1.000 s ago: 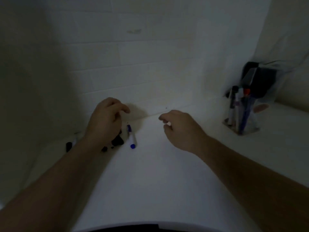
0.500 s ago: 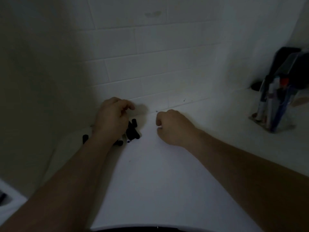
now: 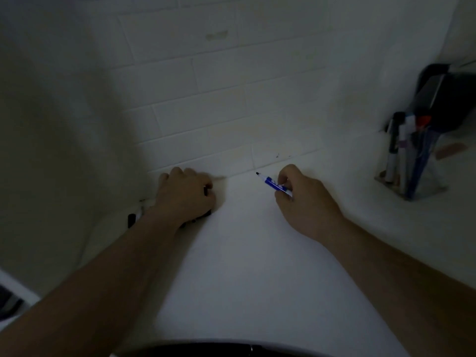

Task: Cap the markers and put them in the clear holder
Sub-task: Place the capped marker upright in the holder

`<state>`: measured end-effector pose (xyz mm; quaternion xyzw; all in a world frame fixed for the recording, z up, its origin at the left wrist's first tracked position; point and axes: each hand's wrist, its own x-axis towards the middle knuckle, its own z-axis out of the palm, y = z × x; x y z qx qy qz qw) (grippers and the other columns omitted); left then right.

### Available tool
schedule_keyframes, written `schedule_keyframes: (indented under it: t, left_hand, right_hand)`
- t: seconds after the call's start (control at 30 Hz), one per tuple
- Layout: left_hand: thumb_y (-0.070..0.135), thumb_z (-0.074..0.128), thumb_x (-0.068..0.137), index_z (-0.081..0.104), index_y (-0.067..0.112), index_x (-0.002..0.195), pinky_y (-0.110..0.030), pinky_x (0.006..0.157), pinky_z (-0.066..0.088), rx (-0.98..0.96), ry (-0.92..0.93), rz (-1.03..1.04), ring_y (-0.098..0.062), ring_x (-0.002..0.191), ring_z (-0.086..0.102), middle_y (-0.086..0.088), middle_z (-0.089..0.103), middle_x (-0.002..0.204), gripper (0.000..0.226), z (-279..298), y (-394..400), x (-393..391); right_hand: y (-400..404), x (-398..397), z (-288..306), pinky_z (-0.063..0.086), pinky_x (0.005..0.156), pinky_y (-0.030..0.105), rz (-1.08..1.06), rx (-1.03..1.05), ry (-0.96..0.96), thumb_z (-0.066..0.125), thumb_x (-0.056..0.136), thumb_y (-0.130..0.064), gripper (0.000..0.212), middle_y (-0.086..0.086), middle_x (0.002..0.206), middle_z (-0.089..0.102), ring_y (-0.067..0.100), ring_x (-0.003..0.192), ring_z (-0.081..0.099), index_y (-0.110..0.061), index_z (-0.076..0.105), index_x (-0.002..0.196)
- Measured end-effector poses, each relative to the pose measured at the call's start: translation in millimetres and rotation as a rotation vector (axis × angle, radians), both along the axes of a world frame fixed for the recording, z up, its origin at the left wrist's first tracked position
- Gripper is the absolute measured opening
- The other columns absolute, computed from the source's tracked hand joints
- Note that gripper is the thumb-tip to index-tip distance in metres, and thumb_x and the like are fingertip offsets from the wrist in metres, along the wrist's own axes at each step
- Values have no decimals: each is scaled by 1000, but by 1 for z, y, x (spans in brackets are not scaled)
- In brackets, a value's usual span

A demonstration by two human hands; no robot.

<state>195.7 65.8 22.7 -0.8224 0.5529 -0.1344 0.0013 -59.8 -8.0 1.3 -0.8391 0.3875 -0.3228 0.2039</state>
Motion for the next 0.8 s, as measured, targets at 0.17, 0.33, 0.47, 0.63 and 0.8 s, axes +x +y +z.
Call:
schedule_keyframes:
  t: [0.17, 0.33, 0.47, 0.63, 0.8]
  left_hand:
    - [37, 48, 92, 58, 45, 123, -45, 98, 37, -18, 72, -18, -26, 113, 54, 3, 63, 123, 34, 12, -13, -10]
    - [24, 62, 91, 69, 37, 107, -16, 65, 47, -459, 648, -228, -2, 78, 64, 13, 69, 100, 21, 17, -20, -52]
    - [15, 64, 89, 66, 37, 98, -16, 58, 43, -581, 789, -340, -3, 68, 62, 12, 70, 97, 24, -2, -17, -75]
    - [14, 69, 89, 63, 42, 118, -19, 74, 53, -654, 839, -351, 2, 87, 67, 17, 69, 102, 41, -3, -15, -79]
    - [16, 71, 86, 70, 37, 103, -14, 72, 52, -685, 833, -286, 0, 84, 66, 15, 72, 96, 27, -2, -13, -79]
  right_hand:
    - [-9, -5, 0, 51, 61, 33, 6, 62, -78, 56, 98, -24, 13, 0, 95, 64, 16, 74, 62, -28, 45, 104]
    - [-22, -17, -3, 55, 70, 38, -67, 41, -94, 53, 96, -43, 16, -7, 78, 63, 15, 73, 61, -33, 59, 108]
    - [-25, -18, -6, 54, 72, 42, -109, 46, -113, 53, 95, -43, 22, -5, 70, 62, 17, 71, 60, -24, 62, 88]
    - [-22, -16, -5, 56, 72, 43, -56, 50, -156, 56, 96, -41, 19, -4, 76, 66, 16, 74, 63, -24, 65, 95]
    - [-19, -16, -4, 56, 72, 41, -43, 26, -176, 60, 95, -36, 17, -2, 78, 67, 16, 74, 64, -21, 66, 94]
